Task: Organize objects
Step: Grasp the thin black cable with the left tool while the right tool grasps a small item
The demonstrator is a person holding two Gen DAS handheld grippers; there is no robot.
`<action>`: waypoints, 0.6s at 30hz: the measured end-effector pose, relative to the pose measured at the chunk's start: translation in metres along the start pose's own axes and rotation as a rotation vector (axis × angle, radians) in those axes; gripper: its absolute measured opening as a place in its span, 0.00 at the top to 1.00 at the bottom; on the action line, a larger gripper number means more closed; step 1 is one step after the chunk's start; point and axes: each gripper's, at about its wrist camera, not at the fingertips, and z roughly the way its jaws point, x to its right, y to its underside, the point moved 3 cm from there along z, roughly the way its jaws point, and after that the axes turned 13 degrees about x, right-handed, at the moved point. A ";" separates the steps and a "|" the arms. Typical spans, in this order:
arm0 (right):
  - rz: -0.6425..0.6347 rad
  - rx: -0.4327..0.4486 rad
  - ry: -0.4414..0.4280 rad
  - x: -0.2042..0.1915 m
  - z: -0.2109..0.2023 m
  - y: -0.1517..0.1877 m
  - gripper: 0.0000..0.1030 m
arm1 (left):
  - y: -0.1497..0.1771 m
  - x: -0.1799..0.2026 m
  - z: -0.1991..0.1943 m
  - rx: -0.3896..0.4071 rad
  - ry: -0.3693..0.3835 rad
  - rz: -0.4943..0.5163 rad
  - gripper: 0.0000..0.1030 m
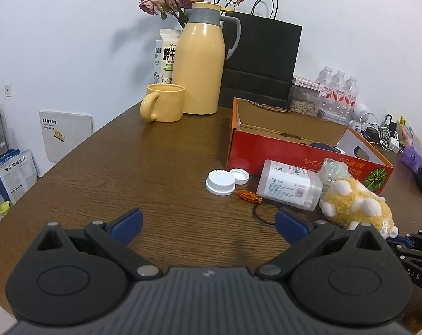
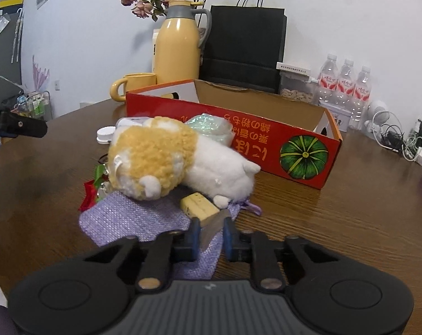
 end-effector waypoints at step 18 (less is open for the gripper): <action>0.058 0.096 0.025 0.017 -0.025 -0.004 0.96 | 0.006 0.008 0.006 -0.022 0.013 0.014 0.00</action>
